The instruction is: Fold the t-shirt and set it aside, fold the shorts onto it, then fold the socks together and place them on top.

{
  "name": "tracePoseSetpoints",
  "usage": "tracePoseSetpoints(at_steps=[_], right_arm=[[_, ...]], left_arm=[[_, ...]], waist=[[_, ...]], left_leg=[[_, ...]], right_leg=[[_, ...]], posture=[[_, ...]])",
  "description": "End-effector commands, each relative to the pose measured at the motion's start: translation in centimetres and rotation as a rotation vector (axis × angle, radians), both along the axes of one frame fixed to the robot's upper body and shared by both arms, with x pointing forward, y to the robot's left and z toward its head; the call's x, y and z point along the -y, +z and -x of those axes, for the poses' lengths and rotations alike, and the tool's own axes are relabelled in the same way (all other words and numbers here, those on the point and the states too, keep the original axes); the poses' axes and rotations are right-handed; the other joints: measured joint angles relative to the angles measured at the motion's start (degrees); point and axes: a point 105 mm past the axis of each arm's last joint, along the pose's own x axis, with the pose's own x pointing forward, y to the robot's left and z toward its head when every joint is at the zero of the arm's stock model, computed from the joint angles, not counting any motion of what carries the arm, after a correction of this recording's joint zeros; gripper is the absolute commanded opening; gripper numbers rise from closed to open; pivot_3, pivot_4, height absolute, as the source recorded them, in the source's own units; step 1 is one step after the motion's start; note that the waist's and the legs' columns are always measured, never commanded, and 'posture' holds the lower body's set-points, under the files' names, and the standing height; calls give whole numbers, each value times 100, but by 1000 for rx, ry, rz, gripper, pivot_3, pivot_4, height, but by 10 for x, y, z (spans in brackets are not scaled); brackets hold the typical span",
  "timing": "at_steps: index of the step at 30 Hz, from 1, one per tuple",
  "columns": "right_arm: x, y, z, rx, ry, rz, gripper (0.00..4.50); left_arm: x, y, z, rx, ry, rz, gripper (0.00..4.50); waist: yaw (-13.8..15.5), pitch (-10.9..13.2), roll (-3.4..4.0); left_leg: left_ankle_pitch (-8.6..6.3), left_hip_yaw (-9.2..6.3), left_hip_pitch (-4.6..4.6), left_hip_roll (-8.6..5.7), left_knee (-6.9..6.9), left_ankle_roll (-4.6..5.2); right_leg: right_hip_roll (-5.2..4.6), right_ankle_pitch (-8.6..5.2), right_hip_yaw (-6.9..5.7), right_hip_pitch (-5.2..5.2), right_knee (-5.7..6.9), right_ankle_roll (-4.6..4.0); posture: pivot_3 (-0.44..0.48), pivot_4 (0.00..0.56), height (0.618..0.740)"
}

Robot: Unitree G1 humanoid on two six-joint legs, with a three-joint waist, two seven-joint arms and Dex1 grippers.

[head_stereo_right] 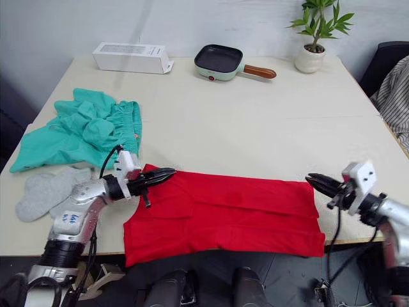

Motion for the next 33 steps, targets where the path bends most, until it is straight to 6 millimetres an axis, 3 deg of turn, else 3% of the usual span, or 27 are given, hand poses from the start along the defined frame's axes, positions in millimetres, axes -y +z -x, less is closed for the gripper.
tracePoseSetpoints(at_steps=[1,7,10,12,15,20,25,27,33], right_arm=[[7,-8,0,-155,96,98,1990],[12,-21,-22,-272,157,230,4104],[6,-29,-25,-356,199,230,4115],[-1,-32,-29,-379,224,218,4115],[-11,-34,-31,-418,272,207,3500],[-21,-36,-33,-448,312,191,1767],[-18,-30,-36,-450,312,231,11],[-16,-22,-46,-396,275,245,11],[-20,24,-106,-78,22,398,11]], left_arm=[[7,10,23,21,-140,-19,1527],[18,-2,50,34,-291,-85,3477],[21,0,51,54,-294,-61,4392],[22,1,51,55,-296,-55,4475],[23,2,53,54,-309,-54,4500],[21,5,48,90,-286,-50,4500],[19,4,43,104,-249,-63,4500],[18,6,38,117,-209,-75,4500],[13,15,20,140,-11,9,4500]], waist=[[-14,0,0],[-99,11,17],[-104,13,22],[-105,14,24],[-108,14,24],[-114,14,24],[-114,15,24],[-115,15,25],[-164,35,58]], left_leg=[[0,-1,0,1,0,-1],[-3,3,-5,-2,0,-3],[-2,5,-5,-1,0,-3],[-1,2,-6,0,0,-2],[-1,2,-5,0,3,-3],[-4,1,-4,2,3,-8],[-6,1,-4,2,3,-10],[-6,2,-4,1,4,-11],[-5,9,-6,-1,4,-13]], right_leg=[[-1,0,-3,1,-2,0],[-2,-1,-7,-4,-7,-2],[0,-1,-9,-5,-6,-2],[-1,-1,-8,-5,-5,-3],[-1,-1,-9,-4,-4,-3],[0,-1,-8,-4,-3,-3],[-1,-1,-8,-4,-3,-3],[-1,-1,-8,-4,-4,-3],[-4,0,-8,-13,5,-2]], posture=[[0,150,740],[0,150,740],[0,150,740],[0,150,740],[0,150,740],[0,150,740],[0,150,740],[0,150,740],[0,150,740]])
